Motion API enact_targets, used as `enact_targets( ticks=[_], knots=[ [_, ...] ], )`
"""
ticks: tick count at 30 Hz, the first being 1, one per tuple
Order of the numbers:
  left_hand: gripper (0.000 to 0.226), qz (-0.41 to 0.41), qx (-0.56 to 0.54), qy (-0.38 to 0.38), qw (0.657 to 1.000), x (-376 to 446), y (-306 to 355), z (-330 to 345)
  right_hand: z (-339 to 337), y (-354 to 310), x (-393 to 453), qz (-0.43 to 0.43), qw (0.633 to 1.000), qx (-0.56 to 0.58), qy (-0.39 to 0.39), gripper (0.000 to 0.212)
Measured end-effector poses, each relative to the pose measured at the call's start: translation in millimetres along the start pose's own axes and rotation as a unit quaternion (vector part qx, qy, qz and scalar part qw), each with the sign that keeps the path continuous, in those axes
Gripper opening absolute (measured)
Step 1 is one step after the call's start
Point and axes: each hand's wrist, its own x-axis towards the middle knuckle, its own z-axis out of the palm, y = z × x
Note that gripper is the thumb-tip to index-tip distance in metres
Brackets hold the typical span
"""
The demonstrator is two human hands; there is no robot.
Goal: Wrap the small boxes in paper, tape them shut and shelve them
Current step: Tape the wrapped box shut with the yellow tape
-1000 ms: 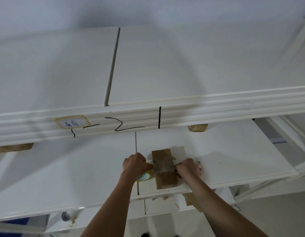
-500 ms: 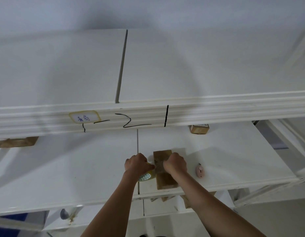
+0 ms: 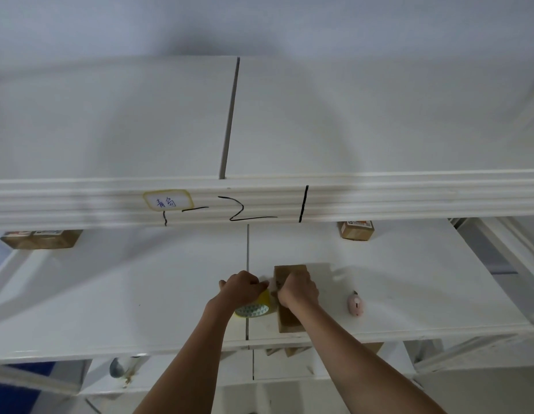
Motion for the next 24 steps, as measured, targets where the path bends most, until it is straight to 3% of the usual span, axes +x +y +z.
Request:
enact_targets(
  ticks=[6,12,16,19,24],
  knots=[
    [0.036,0.0,-0.037,-0.003,0.999,-5,-9,-3,6,3,2,0.021,0.998,0.06,0.015,0.075],
    [0.04,0.029,-0.069,-0.019,0.997,-1,-14,-7,19,3,12,0.051,0.986,0.157,0.02,0.048],
    [0.033,0.047,-0.071,-0.048,0.995,-2,-21,-17,10,4,9,0.028,0.997,0.071,0.012,0.082],
    [0.023,0.055,-0.066,-0.057,0.995,-2,-24,-22,7,6,8,0.012,0.999,0.052,0.009,0.087],
    [0.027,0.084,-0.065,-0.043,0.993,2,-14,-25,2,12,10,-0.008,0.998,0.055,0.011,0.093]
  ],
)
